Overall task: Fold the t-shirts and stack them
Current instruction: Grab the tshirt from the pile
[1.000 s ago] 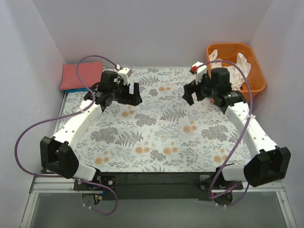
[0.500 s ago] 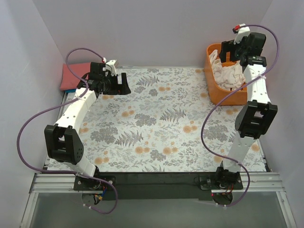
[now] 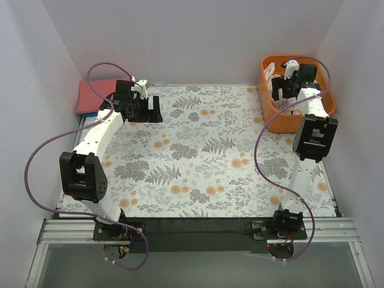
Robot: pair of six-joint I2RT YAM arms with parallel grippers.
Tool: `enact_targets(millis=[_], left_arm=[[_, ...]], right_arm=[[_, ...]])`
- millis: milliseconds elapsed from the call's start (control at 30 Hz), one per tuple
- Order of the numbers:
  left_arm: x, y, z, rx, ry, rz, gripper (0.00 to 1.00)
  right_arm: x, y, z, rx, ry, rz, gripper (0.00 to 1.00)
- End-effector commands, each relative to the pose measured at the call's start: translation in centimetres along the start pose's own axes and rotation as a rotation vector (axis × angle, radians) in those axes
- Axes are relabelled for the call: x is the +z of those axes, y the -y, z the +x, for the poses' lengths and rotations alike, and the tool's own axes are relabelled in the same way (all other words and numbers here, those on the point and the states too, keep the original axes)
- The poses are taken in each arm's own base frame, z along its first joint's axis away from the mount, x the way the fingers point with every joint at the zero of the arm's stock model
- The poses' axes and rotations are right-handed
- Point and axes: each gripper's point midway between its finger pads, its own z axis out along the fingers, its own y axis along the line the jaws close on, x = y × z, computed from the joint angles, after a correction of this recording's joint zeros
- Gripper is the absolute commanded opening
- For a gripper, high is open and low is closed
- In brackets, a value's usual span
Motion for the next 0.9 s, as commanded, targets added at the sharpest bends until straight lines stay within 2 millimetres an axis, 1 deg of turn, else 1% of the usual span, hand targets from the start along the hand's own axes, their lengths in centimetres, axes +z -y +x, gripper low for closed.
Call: enact_targets(millis=[0, 67, 100, 200, 367, 433, 467, 500, 533, 567, 600, 633, 667, 733, 767, 833, 867], left_arm=[[0.0, -0.4, 0.2, 0.013, -0.006, -0.019, 0.9], [0.5, -0.6, 0.5, 0.007, -0.022, -0.023, 0.9], [0.6, -0.6, 0.6, -0.002, -0.028, -0.025, 0.9], [1.1, -0.7, 1.0, -0.024, -0.044, -0.025, 0.9], [1.2, -0.3, 1.0, -0.021, -0.047, -0.001, 0.9], [1.2, -0.3, 0.9, -0.02, -0.044, 0.001, 0.9], [1.2, -0.3, 0.6, -0.017, -0.038, 0.0, 0.9], [1.2, -0.3, 0.6, -0.018, -0.041, 0.001, 0.9], [1.2, -0.3, 0.5, -0.016, -0.038, 0.002, 0.9], [1.1, -0.3, 0.4, -0.013, -0.038, 0.0, 0.9], [1.1, -0.3, 0.4, -0.009, -0.038, 0.002, 0.9], [1.1, -0.3, 0.3, -0.007, -0.037, 0.0, 0.9], [1.1, -0.3, 0.3, -0.006, -0.038, 0.0, 0.9], [0.9, -0.2, -0.2, 0.001, -0.023, 0.002, 0.9], [0.7, -0.2, -0.4, 0.001, -0.014, 0.0, 0.9], [0.4, 0.2, -1.4, 0.003, 0.017, 0.01, 0.9], [0.2, 0.4, -1.7, 0.0, 0.028, 0.015, 0.9]], right_arm=[[1.2, 1.5, 1.6, -0.024, -0.047, 0.074, 0.98], [1.5, 2.1, 2.7, -0.037, -0.082, 0.098, 0.98], [1.9, 1.9, 3.5, -0.037, -0.103, 0.094, 0.98], [2.4, 1.9, 5.1, -0.055, -0.145, 0.089, 0.98], [3.1, 1.5, 7.3, -0.065, -0.193, 0.068, 0.98], [3.5, 1.6, 8.0, -0.056, -0.213, 0.073, 0.93], [3.6, 1.4, 8.2, -0.04, -0.216, 0.062, 0.89], [3.6, 1.5, 8.4, -0.028, -0.216, 0.058, 0.78], [3.5, 1.5, 8.0, -0.019, -0.209, 0.052, 0.65], [3.5, 1.4, 7.7, -0.011, -0.201, 0.042, 0.47], [3.4, 1.4, 7.3, 0.002, -0.193, 0.046, 0.14], [3.1, 1.6, 6.3, 0.005, -0.177, 0.053, 0.02], [2.7, 1.7, 5.5, 0.007, -0.16, 0.054, 0.01], [1.2, 1.6, 2.7, -0.005, -0.097, 0.045, 0.01], [-0.4, 1.4, -0.1, -0.009, -0.031, 0.027, 0.01], [-2.4, 1.1, -3.0, 0.025, 0.044, 0.018, 0.01], [-4.4, 0.6, -5.2, 0.025, 0.101, 0.004, 0.01]])
